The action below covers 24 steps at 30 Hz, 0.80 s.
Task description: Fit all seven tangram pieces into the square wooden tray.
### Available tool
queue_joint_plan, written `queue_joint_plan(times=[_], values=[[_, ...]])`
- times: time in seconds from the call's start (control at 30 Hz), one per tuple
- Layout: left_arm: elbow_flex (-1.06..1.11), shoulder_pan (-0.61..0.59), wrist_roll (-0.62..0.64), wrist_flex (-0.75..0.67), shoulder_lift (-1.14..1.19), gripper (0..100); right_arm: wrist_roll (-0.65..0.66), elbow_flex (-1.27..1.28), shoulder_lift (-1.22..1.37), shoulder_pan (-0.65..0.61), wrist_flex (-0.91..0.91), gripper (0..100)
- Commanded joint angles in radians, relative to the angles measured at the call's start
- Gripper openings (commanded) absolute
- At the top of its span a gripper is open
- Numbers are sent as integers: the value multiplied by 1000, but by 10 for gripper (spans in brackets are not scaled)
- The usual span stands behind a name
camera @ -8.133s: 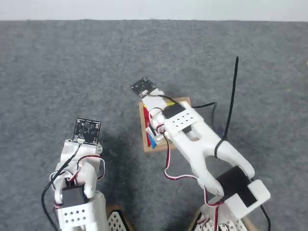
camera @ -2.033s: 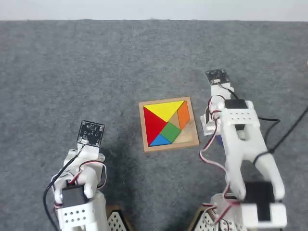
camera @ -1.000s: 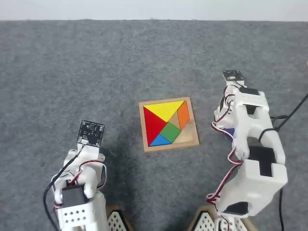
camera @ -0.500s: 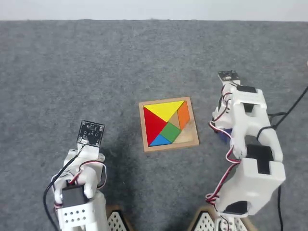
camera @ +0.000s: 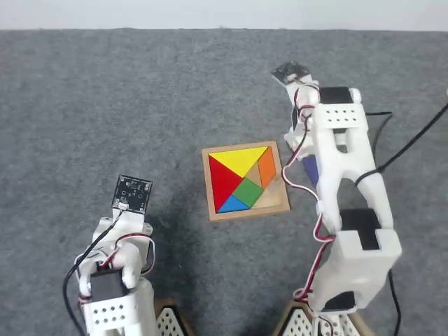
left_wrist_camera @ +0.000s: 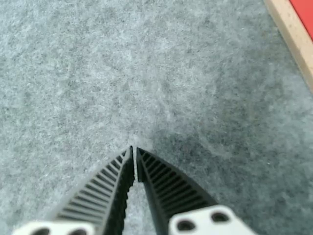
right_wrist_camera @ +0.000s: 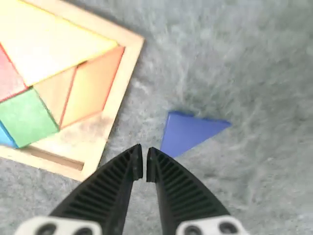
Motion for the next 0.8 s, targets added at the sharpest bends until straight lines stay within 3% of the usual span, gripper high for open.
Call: queue_joint_plan(times=[0.0, 0.07, 0.2, 0.3, 0.77], values=[[-7, -8, -14, 5, -20, 12, -143, -34, 28, 8, -27, 38], [-7, -8, -14, 5, -20, 12, -247, -20, 77, 27, -59, 99], [-7, -8, -14, 5, -20, 12, -336, -26, 179, 35, -102, 201], [-7, -8, -14, 5, -20, 12, -393, -23, 202, 22, -117, 186], [-7, -8, -14, 5, -20, 12, -393, 84, 206, 25, -160, 147]])
